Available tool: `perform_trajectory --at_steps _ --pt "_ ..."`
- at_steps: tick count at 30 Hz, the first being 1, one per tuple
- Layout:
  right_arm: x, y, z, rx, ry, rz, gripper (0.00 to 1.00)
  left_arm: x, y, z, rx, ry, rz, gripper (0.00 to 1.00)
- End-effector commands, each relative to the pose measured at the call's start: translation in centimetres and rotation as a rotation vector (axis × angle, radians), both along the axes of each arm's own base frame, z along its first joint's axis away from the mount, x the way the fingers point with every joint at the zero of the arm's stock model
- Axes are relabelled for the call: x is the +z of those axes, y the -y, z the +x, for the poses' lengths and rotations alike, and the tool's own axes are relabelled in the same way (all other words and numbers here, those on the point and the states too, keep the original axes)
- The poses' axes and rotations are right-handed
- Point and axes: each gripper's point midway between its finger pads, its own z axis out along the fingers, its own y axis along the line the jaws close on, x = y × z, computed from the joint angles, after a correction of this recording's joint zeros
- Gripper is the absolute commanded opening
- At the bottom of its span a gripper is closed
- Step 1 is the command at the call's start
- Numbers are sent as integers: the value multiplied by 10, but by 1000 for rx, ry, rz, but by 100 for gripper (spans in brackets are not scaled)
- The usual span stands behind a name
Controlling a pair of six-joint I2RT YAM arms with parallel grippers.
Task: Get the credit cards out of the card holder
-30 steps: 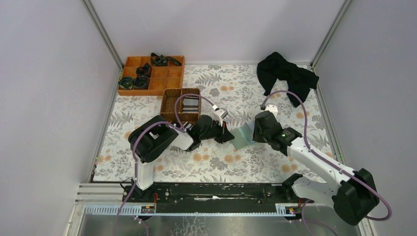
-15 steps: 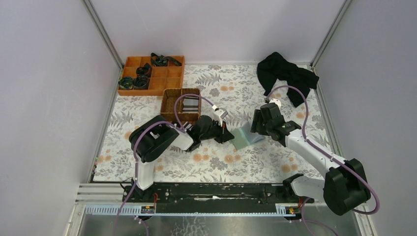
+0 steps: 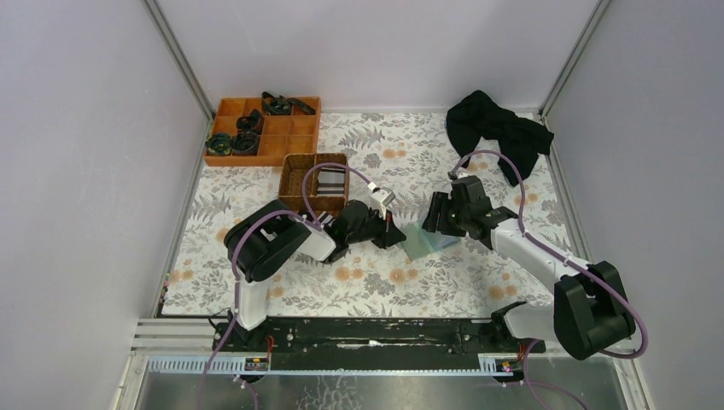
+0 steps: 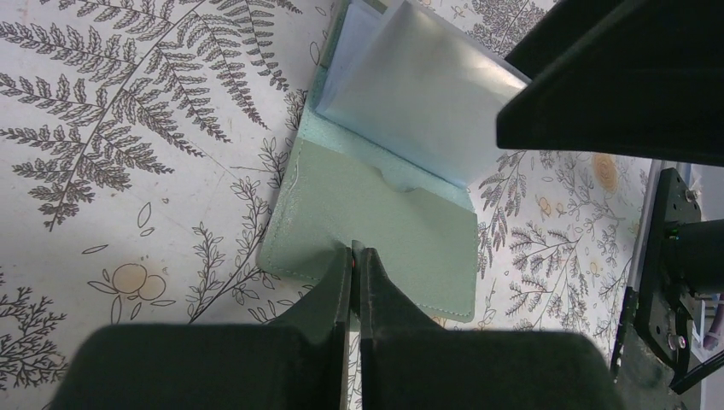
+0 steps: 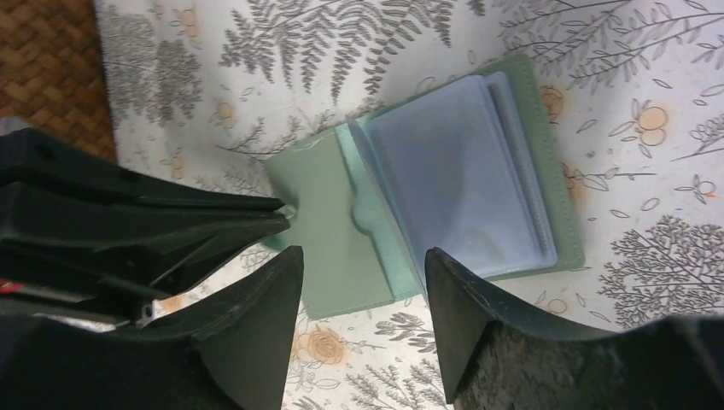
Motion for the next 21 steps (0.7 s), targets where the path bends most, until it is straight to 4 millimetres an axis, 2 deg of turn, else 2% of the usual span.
perform_trajectory --at_steps 1,9,12,16,21 --pt "31 -19 5 69 66 100 62 -9 -5 6 29 11 14 0" --pt "14 -44 -18 157 -8 178 62 2 -10 4 49 29 -16 0" --pt "4 -51 -26 174 -30 178 63 9 -12 3 55 43 -35 9" --pt "-7 -55 -31 178 -55 189 63 16 -14 1 61 53 -52 12" --pt "-33 -55 -36 172 -101 176 63 30 -18 0 74 78 -66 13"
